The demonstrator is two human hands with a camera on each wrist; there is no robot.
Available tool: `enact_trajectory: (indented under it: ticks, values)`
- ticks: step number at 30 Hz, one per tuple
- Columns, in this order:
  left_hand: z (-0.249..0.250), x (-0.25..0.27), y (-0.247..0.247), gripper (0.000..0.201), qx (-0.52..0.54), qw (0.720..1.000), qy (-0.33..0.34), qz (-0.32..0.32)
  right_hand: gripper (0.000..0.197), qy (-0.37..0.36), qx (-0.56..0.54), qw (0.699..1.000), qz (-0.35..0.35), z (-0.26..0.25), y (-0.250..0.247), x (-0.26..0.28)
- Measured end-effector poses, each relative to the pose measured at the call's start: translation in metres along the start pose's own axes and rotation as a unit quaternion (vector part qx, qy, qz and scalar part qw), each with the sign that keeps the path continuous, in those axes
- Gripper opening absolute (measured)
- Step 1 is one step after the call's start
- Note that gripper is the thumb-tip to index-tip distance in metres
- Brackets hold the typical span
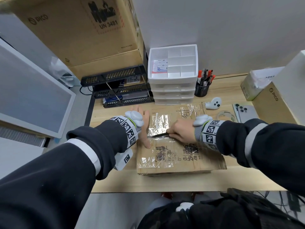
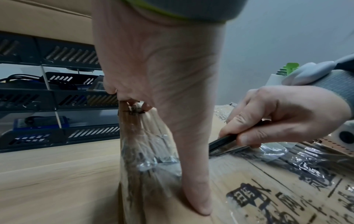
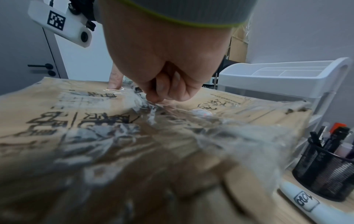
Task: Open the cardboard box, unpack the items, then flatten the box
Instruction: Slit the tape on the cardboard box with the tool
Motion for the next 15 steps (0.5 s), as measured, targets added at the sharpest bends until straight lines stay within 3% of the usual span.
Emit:
enact_trajectory:
  ticks: [7, 10, 15]
  values:
    - [0.005, -0.003, -0.005, 0.106, 0.026, 0.999, -0.002, -0.029, 0.034, -0.001, 0.011, 1.0, -0.011, 0.01, 0.0, 0.012]
    - [0.014, 0.002, -0.008, 0.088, 0.059, 0.995, 0.0, -0.075, 0.033, -0.004, 0.015, 1.0, -0.009, 0.009, -0.002, 0.013]
    - [0.027, 0.003, -0.011, 0.039, 0.108, 0.981, 0.009, -0.162, 0.033, 0.0, 0.013, 1.0, -0.008, 0.008, -0.004, 0.014]
Point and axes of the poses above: each hand's wrist, its own x-axis away from the middle knuckle, its own y-axis out of the palm, z = x × y, the point moved 5 cm from there along -x, towards the middle knuckle, and after that the axes turned 3 degrees about -x, right-handed, at the moved point
